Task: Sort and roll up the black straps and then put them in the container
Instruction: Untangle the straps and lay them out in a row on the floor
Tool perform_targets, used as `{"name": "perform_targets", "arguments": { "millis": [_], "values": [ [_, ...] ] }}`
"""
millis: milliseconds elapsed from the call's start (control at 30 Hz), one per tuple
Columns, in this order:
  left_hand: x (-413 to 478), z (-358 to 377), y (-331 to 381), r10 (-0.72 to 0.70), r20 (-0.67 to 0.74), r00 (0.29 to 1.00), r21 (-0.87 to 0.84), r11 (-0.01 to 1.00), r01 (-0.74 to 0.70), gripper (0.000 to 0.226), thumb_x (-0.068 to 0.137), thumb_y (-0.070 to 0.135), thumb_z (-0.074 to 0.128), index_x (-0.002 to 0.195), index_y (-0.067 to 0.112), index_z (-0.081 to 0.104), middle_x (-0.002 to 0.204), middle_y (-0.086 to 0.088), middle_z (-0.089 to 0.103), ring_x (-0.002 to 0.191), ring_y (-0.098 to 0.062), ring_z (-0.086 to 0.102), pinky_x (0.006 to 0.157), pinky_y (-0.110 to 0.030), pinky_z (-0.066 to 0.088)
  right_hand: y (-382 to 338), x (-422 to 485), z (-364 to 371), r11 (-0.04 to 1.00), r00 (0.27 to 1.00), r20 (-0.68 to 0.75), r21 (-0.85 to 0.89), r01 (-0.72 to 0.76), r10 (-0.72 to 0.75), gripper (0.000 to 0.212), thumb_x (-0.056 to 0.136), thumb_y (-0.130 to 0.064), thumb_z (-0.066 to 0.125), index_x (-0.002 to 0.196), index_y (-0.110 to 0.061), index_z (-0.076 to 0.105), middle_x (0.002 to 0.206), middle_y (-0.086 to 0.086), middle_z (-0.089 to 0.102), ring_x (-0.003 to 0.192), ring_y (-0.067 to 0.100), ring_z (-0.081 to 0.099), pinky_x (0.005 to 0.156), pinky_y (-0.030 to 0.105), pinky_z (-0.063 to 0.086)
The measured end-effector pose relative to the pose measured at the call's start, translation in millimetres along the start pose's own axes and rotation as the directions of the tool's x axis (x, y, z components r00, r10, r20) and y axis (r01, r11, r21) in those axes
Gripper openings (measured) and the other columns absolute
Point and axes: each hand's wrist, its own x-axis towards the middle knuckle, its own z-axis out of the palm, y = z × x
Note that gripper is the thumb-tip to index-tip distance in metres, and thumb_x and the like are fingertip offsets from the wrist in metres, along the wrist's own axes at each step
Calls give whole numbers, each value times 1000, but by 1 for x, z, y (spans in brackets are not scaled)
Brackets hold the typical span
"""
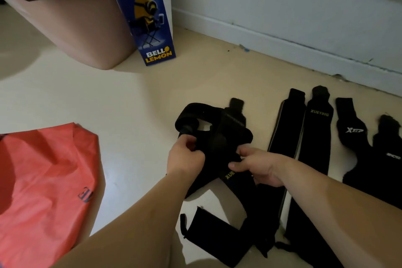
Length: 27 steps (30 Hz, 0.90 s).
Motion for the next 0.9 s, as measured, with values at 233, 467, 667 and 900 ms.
{"name": "perform_targets", "arguments": {
  "millis": [233, 467, 667, 900],
  "values": [
    [-8, -1, -12, -221, 206, 953, -11, 974, 228, 37, 94, -2, 35, 99, 17, 67, 86, -20, 69, 42, -21, 61, 44, -23, 37, 2, 1, -5, 966, 994, -110, -256, -24, -4, 23, 95, 0, 72, 109, -18, 70, 128, 11, 66, 109, 27, 61, 81, 35, 52],
    [-7, 3, -32, -163, 221, 962, 153, 979, 131, 10, 89, 16, 60, 82, 13, 66, 75, -6, 64, 68, -24, 63, 64, -30, 51, -9, 4, -7, 935, 985, -169, -355, -24, -39, 18, 88, -14, 84, 96, -15, 68, 108, 9, 68, 100, 25, 66, 73, 32, 56],
    [-7, 5, -21, 8, 195, 981, 347, 935, -77, 15, 73, 45, 63, 85, 36, 67, 87, 6, 71, 92, -19, 67, 86, -37, 59, -9, -5, -15, 981, 998, -65, -193, 6, -19, 14, 97, 0, 69, 94, -13, 69, 100, 12, 69, 95, 27, 67, 75, 37, 59],
    [-8, 20, -2, 43, 394, 918, 41, 997, -64, 26, 83, 8, 73, 104, 24, 75, 100, -6, 78, 92, -23, 76, 88, -41, 65, 0, -9, -26, 974, 997, 2, -214, -75, 77, 32, 94, 16, 56, 101, -12, 70, 119, 22, 66, 114, 40, 64, 99, 55, 56]
  ]
}}
